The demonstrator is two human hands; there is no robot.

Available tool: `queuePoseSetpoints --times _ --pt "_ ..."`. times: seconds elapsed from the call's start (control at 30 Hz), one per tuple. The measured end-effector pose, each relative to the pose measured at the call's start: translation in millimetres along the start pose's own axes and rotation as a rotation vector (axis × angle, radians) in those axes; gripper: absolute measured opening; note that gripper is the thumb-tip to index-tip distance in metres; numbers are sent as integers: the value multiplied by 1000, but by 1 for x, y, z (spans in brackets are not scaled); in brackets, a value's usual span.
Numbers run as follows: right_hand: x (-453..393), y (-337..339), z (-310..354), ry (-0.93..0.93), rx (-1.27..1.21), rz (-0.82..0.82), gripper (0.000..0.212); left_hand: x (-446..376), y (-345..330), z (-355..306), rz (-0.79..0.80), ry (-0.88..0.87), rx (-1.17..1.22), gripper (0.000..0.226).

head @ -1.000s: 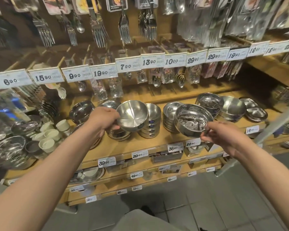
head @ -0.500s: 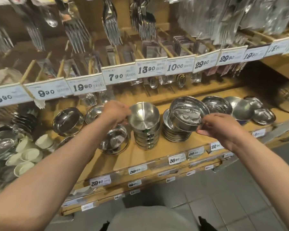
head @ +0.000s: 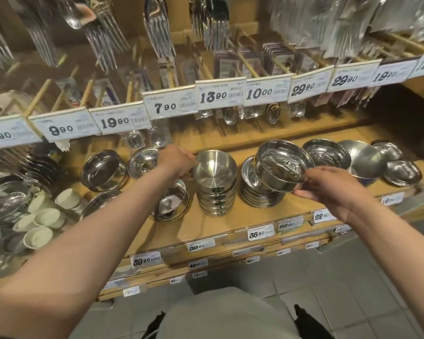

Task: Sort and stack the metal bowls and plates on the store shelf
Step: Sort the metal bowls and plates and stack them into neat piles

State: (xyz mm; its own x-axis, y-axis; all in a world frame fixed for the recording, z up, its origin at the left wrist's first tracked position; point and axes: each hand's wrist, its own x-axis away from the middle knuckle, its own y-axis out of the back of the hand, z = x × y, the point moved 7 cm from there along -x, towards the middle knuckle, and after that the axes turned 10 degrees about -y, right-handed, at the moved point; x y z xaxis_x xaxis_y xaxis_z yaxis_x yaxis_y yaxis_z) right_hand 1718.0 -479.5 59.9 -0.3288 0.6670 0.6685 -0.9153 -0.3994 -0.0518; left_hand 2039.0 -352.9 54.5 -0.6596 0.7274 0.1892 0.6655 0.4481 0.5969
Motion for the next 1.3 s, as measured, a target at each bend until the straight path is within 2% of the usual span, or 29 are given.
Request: queuePoseSetpoints --times 0.13,0.23,0.47,1.3 --pt "0 1 0 -13 0 3 6 4 -4 5 -15 61 65 5" --pt "0 2 0 -14 22 -1 8 5 -5 6 -25 69 71 11" --pt "1 4 -3 -40 39 3 11 6 -7 8 -52 77 122 8" --pt "3 14 -7 -22 44 -10 9 4 -9 5 -40 76 92 15"
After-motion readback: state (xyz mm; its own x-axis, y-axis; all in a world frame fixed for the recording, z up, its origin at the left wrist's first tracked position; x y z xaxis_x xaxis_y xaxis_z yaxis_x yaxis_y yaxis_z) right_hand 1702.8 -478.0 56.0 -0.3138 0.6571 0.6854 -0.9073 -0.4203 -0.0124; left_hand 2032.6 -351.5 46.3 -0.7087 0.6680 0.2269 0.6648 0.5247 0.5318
